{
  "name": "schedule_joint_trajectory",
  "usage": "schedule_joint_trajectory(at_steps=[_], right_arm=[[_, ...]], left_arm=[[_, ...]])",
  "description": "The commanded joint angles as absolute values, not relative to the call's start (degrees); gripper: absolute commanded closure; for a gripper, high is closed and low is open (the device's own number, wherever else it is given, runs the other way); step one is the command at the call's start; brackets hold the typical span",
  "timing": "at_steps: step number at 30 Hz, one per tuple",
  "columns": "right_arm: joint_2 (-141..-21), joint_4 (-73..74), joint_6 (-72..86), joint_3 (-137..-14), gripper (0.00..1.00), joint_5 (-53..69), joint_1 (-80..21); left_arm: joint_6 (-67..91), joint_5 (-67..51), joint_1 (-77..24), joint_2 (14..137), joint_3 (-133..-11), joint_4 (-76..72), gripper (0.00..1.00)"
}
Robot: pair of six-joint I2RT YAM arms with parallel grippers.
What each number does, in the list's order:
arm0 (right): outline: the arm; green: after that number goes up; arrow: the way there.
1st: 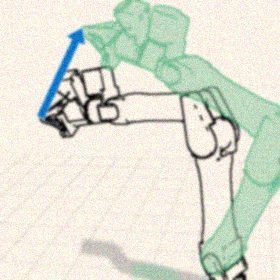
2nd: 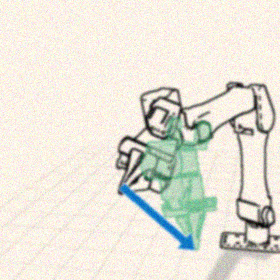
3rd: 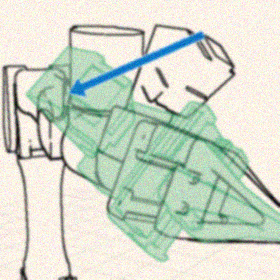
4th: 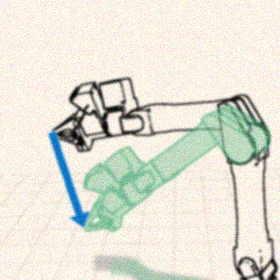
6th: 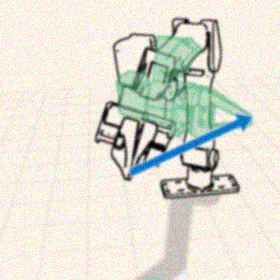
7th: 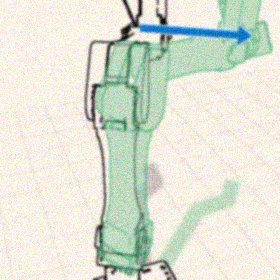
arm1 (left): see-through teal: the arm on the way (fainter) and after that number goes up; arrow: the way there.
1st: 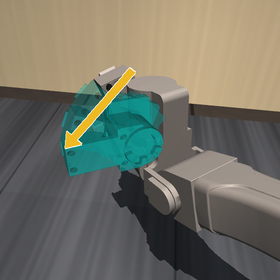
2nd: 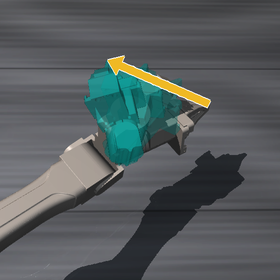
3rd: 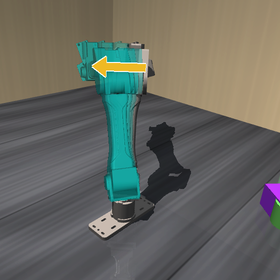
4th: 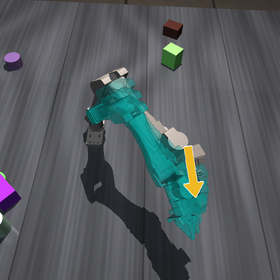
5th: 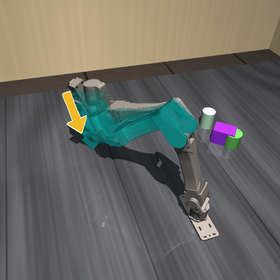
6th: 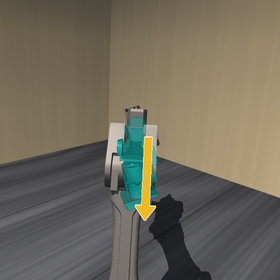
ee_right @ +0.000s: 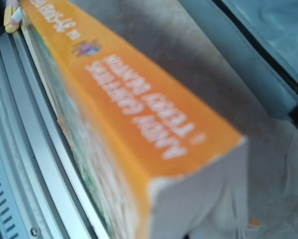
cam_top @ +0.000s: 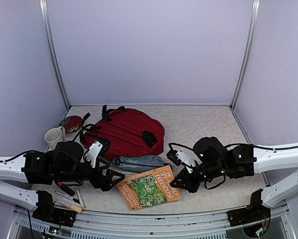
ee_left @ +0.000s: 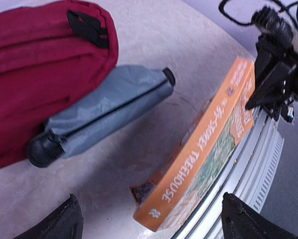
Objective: Pack the student bag
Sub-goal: Pick up the book at the corner of the board.
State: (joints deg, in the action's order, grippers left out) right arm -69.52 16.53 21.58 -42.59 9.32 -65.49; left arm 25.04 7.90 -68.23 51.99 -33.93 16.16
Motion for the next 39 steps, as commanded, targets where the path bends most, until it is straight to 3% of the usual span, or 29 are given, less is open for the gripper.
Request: schedule_joint_trajectory(at_steps=[1, 8, 14, 18, 21, 22, 23, 24, 25, 28, 30, 39], right_arm=[[-69.1, 16.15, 18.59, -43.88, 1.0, 11.33, -65.21], [-69.69, 15.57, 15.78, -45.17, 1.0, 12.22, -65.21], [-70.11, 13.83, 14.63, -44.82, 1.0, 13.32, -65.21], [-70.12, 14.08, 14.33, -44.85, 1.0, 13.68, -65.21], [-69.4, 14.18, 14.12, -44.47, 1.0, 14.34, -65.17], [-69.15, 14.44, 14.03, -44.39, 1.0, 14.28, -65.13], [-68.87, 14.86, 13.99, -44.45, 1.0, 14.06, -65.08], [-68.64, 15.66, 13.87, -44.66, 1.0, 13.56, -65.1], [-68.38, 16.96, 13.76, -45.08, 0.92, 12.6, -65.12], [-66.88, 22.15, 13.4, -46.95, 0.34, 6.91, -65.04], [-64.94, 24.24, 13.62, -47.48, 0.04, 3.17, -64.91], [-62.52, 15.13, 7.14, -48.47, 0.0, 13.77, -64.56]], left_arm=[[21.57, 11.38, -68.08, 52.07, -37.17, 14.86, 0.05], [15.2, -11.39, -68.64, 63.13, -37.68, 3.05, 0.01], [12.26, 0.6, -68.79, 72.61, -39.64, 4.19, 0.03], [11.98, -1.62, -68.33, 75.13, -39.98, 3.31, 0.15], [11.83, -4.83, -68.38, 73.73, -38.66, 1.23, 0.43], [11.84, -6.14, -68.37, 72.84, -38.1, 0.64, 0.57], [11.71, -7.39, -68.37, 71.87, -37.6, 0.11, 0.83], [11.74, -7.61, -68.52, 70.62, -37.02, -0.17, 1.0], [12.06, -7.24, -68.61, 69.25, -36.55, -0.15, 1.0], [12.34, -4.21, -68.64, 64.75, -35.61, 1.51, 1.0], [12.54, -1.94, -68.7, 61.28, -35.75, 3.33, 1.0], [9.46, -6.08, -70.46, 55.7, -36.39, 4.04, 1.0]])
